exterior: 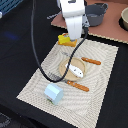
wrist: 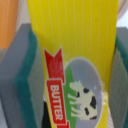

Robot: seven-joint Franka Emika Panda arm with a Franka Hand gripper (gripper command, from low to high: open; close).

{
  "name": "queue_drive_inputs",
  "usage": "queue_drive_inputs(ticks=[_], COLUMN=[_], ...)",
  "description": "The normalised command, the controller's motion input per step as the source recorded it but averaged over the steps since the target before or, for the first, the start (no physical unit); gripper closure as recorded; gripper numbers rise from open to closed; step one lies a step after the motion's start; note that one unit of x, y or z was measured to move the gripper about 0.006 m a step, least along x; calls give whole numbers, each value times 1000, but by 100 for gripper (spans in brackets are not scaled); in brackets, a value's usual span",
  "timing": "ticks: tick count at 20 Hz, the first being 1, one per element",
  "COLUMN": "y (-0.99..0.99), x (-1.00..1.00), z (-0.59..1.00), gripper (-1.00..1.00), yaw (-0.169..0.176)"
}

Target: Interact with the objects in diverse but meaningful ways.

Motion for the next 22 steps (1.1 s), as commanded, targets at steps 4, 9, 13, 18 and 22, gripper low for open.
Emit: queue_drive_inputs(ticks=[4,9,13,18,22], y=[311,358,394,402,397], x=[937,926,931,891,814], z=[37,0,0,0,-60], gripper=[100,100,100,100,100], yaw=[0,0,0,0,-2])
